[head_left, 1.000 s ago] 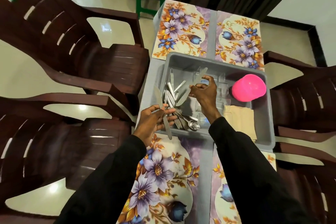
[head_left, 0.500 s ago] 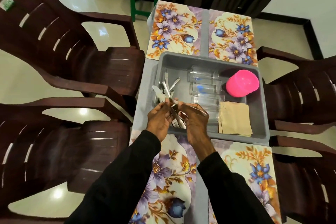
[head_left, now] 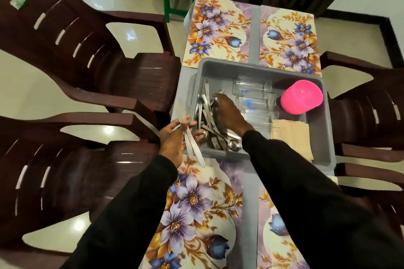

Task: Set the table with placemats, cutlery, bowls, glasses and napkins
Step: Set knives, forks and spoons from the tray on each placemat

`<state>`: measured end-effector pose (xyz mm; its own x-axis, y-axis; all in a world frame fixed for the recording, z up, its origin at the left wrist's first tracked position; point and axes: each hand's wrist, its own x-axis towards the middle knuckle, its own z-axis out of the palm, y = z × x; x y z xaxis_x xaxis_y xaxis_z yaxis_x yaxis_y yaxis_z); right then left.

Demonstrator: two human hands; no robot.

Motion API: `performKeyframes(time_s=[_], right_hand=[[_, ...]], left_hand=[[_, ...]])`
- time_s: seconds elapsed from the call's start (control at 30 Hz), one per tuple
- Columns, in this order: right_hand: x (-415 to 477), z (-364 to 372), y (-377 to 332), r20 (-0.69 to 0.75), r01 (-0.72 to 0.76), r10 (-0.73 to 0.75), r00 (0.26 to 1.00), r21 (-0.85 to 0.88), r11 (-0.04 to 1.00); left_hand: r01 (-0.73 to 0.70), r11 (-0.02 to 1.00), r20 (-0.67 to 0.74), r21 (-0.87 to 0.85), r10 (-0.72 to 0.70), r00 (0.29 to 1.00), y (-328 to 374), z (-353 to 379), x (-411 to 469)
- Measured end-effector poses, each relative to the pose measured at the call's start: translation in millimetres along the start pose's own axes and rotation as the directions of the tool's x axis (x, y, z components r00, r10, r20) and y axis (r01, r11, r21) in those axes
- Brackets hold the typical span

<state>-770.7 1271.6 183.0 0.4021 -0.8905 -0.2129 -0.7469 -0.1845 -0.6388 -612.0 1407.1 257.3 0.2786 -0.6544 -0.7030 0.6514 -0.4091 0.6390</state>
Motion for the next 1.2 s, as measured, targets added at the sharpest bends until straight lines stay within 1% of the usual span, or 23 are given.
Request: performKeyframes(time_s=[0.03, 0.07, 0.1, 0.17, 0.27, 0.37, 0.4, 0.47, 0.57, 0.6, 0.63, 0.67, 0.73, 0.77, 0.8, 0.87, 0.93, 1.03, 1.1, 1.17, 1.2], right_hand=[[13.4, 4.4, 1.2, 0.081, 0.069, -0.061, 0.995, -0.098, 0.993], [22.9, 8.9, 1.5, 0.115, 0.125, -0.105, 0.988, -0.182, 0.975], [29.7, 14.2, 2.3, 0.113, 0.155, -0.13, 0.985, -0.259, 0.953], [33.9, 21.9, 2.5, 0.07, 0.146, -0.129, 0.989, -0.357, 0.923], [29.7, 23.8, 4.4, -0.044, 0.092, -0.113, 0.993, -0.332, 0.939], [22.6, 19.9, 12.2, -0.171, -0.024, -0.019, 0.985, -0.247, 0.969], [21.2, 18.7, 15.1, -0.193, -0.048, -0.003, 0.981, -0.263, 0.964], [20.6, 17.5, 19.2, -0.21, -0.063, -0.023, 0.977, -0.392, 0.918], [32.8, 18.1, 18.6, -0.203, -0.01, -0.115, 0.972, -0.531, 0.847], [39.2, 17.6, 15.1, -0.178, 0.024, -0.146, 0.973, -0.554, 0.832], [46.6, 17.7, 11.7, -0.122, 0.092, -0.198, 0.973, -0.578, 0.811], [53.8, 17.8, 8.9, -0.036, 0.2, -0.276, 0.96, -0.602, 0.773], [64.2, 12.5, 4.9, 0.173, 0.438, -0.427, 0.887, -0.608, 0.662], [68.1, 7.0, 4.9, 0.243, 0.512, -0.47, 0.848, -0.604, 0.611], [71.4, 0.2, 5.7, 0.284, 0.55, -0.491, 0.824, -0.611, 0.57], [76.5, -12.5, 10.4, 0.341, 0.588, -0.506, 0.793, -0.646, 0.486], [79.7, -22.9, 12.1, 0.428, 0.634, -0.499, 0.754, -0.673, 0.381], [85.5, -34.5, 9.9, 0.571, 0.707, -0.473, 0.671, -0.685, 0.175], [89.1, -39.3, 6.2, 0.652, 0.733, -0.429, 0.625, -0.679, 0.037], [89.1, -42.4, -0.5, 0.713, 0.748, -0.355, 0.605, -0.662, -0.055], [88.0, -43.9, -3.2, 0.732, 0.756, -0.332, 0.595, -0.65, -0.08]], left_hand=[[0.026, 1.0, 0.027, 0.008, -0.027, 0.999, -0.9, -2.3, -1.0], [0.04, 0.999, 0.058, 0.017, -0.041, 0.997, -1.4, -4.2, -1.7], [0.043, 0.999, 0.085, 0.029, -0.045, 0.995, -1.6, -5.8, -1.6], [0.034, 0.999, 0.118, 0.033, -0.037, 0.992, -1.7, -8.8, -0.2], [0.025, 0.999, 0.129, 0.038, -0.03, 0.991, 1.6, -11.8, 3.1], [0.027, 0.999, 0.122, 0.032, -0.031, 0.992, 4.2, -14.0, 6.7], [0.031, 0.999, 0.122, 0.029, -0.034, 0.992, 4.5, -14.6, 7.9], [0.038, 0.999, 0.121, 0.031, -0.041, 0.992, 3.5, -14.9, 10.1], [0.052, 0.998, 0.128, 0.041, -0.056, 0.99, 1.7, -14.1, 12.5], [0.057, 0.997, 0.133, 0.043, -0.062, 0.989, 1.5, -13.5, 12.6], [0.062, 0.997, 0.136, 0.043, -0.067, 0.988, 1.3, -13.1, 12.6], [0.065, 0.997, 0.139, 0.044, -0.071, 0.988, 1.2, -13.1, 12.4], [0.065, 0.997, 0.147, 0.042, -0.071, 0.987, 1.2, -14.3, 12.1], [0.063, 0.997, 0.149, 0.042, -0.068, 0.986, 1.2, -15.4, 12.0], [0.061, 0.997, 0.152, 0.042, -0.067, 0.986, 1.5, -16.3, 11.4], [0.062, 0.997, 0.154, 0.038, -0.067, 0.986, 1.2, -18.2, 10.7], [0.067, 0.997, 0.15, 0.028, -0.071, 0.986, 1.4, -19.9, 10.0], [0.072, 0.997, 0.15, 0.013, -0.074, 0.986, 0.4, -21.5, 10.5], [0.069, 0.998, 0.15, 0.009, -0.069, 0.986, -0.3, -22.2, 10.6], [0.064, 0.998, 0.147, 0.006, -0.064, 0.987, -0.9, -23.0, 10.1], [0.059, 0.998, 0.148, 0.008, -0.06, 0.987, -1.0, -23.4, 9.5]])
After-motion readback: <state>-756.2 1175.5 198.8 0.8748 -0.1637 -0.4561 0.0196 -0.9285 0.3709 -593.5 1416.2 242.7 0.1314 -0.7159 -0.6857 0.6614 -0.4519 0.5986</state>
